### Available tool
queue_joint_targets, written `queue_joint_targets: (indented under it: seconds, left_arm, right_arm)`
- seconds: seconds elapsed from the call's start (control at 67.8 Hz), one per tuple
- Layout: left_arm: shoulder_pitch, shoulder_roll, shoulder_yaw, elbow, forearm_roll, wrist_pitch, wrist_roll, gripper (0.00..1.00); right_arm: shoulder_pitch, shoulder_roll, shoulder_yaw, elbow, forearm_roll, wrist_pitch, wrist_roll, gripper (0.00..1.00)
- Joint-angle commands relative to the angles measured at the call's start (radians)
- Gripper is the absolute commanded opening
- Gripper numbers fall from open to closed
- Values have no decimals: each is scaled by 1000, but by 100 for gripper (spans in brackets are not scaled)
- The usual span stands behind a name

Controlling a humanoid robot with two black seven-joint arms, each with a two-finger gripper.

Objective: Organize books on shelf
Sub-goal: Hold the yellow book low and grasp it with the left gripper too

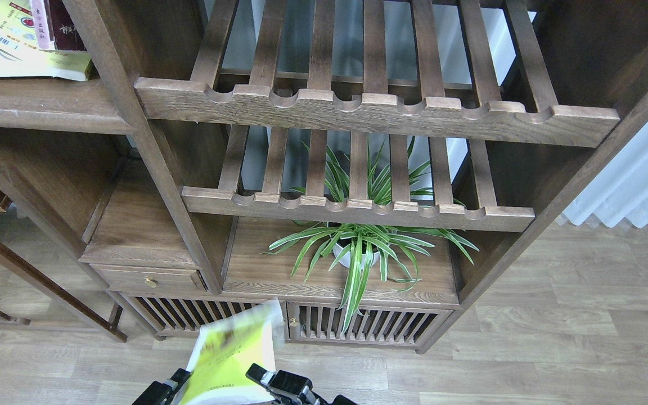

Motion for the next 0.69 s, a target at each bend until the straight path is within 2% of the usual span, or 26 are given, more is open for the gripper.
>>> queue_joint_targets:
  seconds: [0.0,0.074,0.457,0.679]
  left_arm:
    - [-10,0,-3,-1,-4,0,-28,82]
    - [-13,-1,0,-3,-4,0,-33,82]
    - [-45,-21,3,4,-1,0,-43,82]
    - [-94,-66,9,24,4,0,-43,80]
  right_arm:
    - [-6,-2,-2,1,-5,1,-9,6]
    - [-7,-9,-3,1,-5,1,-24,6]
    - [-12,-8,-6,6,-10,1,-27,6]
    - [-35,-2,-17,4,-10,1,-46,7]
